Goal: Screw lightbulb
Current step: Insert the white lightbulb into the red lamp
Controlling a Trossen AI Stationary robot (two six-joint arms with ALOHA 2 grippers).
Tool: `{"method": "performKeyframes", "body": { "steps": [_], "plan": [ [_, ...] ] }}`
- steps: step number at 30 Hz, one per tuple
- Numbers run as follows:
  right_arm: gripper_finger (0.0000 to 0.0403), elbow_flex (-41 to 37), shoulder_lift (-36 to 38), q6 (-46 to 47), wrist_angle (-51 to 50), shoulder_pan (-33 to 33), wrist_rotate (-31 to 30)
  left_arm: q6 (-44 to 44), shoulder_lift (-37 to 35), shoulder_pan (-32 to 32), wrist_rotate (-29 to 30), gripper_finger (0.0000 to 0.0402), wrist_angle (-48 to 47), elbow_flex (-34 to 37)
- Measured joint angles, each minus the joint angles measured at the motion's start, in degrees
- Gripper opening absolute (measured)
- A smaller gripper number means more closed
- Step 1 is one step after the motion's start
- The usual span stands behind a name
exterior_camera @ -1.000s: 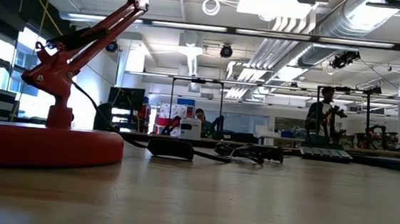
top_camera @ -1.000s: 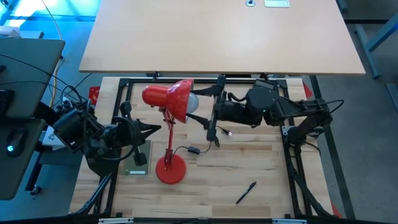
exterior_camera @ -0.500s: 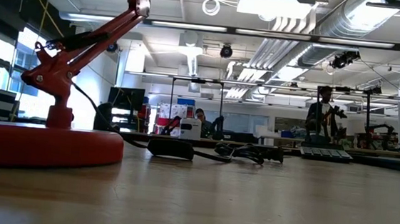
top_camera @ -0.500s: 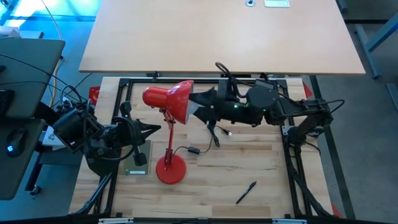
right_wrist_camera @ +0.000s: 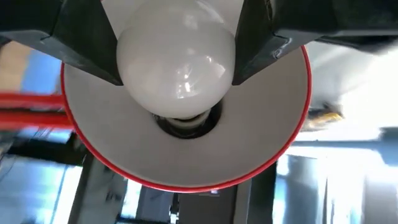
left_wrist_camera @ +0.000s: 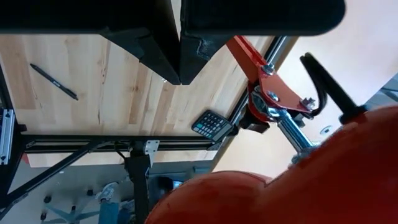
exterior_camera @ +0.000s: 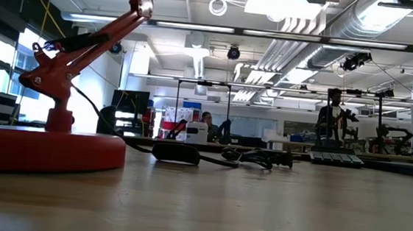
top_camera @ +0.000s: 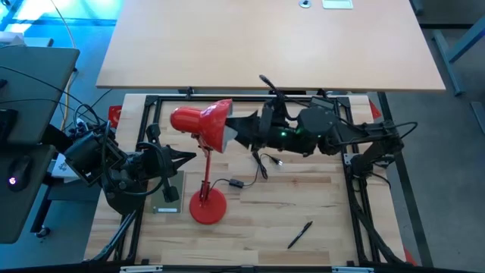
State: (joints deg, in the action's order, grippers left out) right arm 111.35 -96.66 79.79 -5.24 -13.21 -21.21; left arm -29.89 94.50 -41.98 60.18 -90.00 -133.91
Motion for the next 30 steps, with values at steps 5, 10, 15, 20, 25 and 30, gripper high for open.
{"method": "performKeyframes", "body": {
  "steps": [5, 10, 15, 20, 25, 30],
  "plan": [
    [0.0269, -0.07, -0.14, 17.97, 2.79, -0.06, 0.15, 0.02, 0.00, 0.00, 0.00, 0.0000, -0.02, 0.00],
    [0.0269, 0.25, 0.29, 32.73, -0.92, -0.05, 0.35, 0.11, 0.00, 0.00, 0.00, 0.0000, -0.02, 0.00],
    [0.0269, 0.52, 0.59, 38.69, -5.18, 0.02, 0.15, 0.13, 0.00, 0.00, -0.02, 0.0000, -0.02, 0.00],
    [0.0269, 0.51, 0.54, 36.35, -4.86, 0.00, -0.43, 1.52, 0.00, -0.04, -0.02, 0.0000, -0.01, 0.00],
    [0.0269, 0.46, 0.50, 28.28, -3.69, 0.00, -0.44, 4.57, 0.00, -0.09, -0.01, 0.0000, -0.02, 0.00],
    [0.0269, 0.29, 0.30, 11.76, -1.05, -0.03, -0.42, 6.34, 0.00, -0.09, 0.00, 0.0000, -0.02, 0.00]
  ]
}}
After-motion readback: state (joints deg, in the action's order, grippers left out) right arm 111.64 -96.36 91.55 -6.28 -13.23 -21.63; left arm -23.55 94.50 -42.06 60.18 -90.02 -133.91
